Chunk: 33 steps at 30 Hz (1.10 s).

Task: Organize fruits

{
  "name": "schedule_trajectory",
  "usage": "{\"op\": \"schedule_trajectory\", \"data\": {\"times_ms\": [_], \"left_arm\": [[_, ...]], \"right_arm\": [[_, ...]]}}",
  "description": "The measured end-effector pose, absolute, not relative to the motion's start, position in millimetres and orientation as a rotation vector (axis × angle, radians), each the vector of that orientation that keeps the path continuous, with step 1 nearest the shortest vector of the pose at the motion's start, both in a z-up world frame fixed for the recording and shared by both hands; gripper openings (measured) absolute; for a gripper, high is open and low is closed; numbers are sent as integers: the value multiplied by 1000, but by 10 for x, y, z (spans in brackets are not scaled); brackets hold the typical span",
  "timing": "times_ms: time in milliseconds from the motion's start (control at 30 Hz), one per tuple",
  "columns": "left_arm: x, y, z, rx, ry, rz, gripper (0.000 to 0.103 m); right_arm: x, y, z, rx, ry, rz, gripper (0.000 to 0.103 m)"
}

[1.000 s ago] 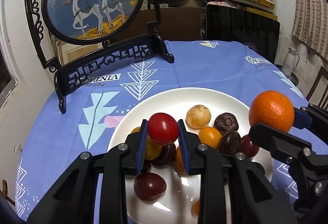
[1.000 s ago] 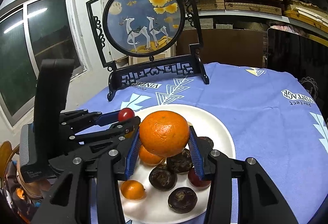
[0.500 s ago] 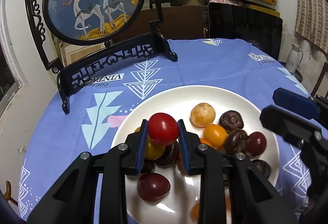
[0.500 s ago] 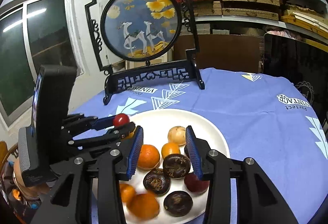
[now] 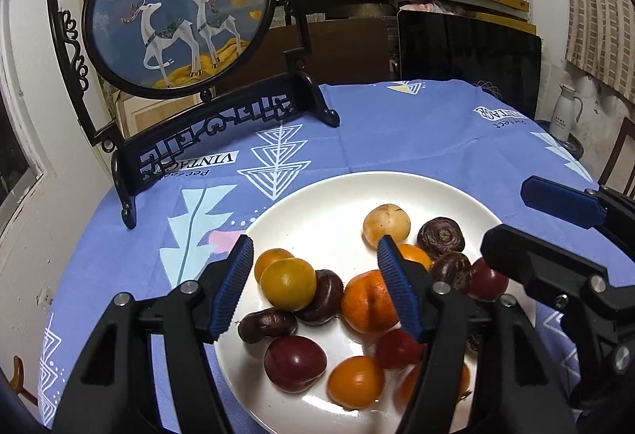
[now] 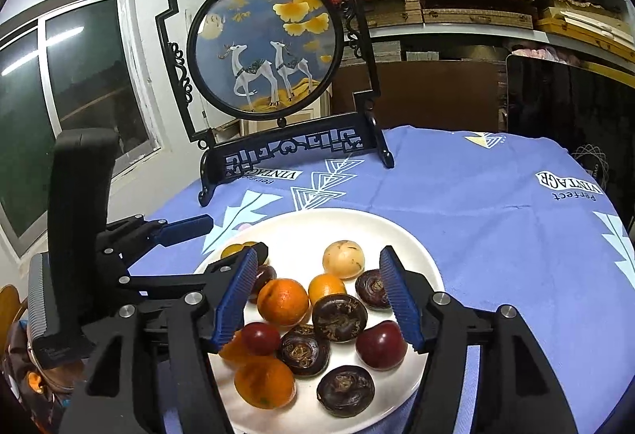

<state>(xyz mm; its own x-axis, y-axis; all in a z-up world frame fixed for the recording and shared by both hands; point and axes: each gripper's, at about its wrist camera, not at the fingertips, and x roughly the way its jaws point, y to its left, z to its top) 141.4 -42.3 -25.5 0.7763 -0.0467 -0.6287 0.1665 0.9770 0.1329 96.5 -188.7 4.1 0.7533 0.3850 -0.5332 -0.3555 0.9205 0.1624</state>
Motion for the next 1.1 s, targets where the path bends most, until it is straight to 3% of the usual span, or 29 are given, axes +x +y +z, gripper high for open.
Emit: {"op": "schedule_trajectory", "data": {"times_ms": [367,433,500,733,833,1100], "left_arm": [[1409,-470,-277,188,684,-129,64],[1351,-451,-251,191,663,-110,69],[1241,-389,-241,202,628,-78,83],[910,-177,-182,149,618,-32,85],[710,-179,-41,124,582,-31,92],[102,-275,448,144,345,31,98]], "right_arm": [[984,-1836,67,76,630,441,71],[912,-1865,139,95,634,437,74],[808,-1911,172,59,643,414,84],[464,-2312,199,35,699,260,84],[300,-2335,242,85,671,261,85],[-18,-2220,257,111,601,251,91]]}}
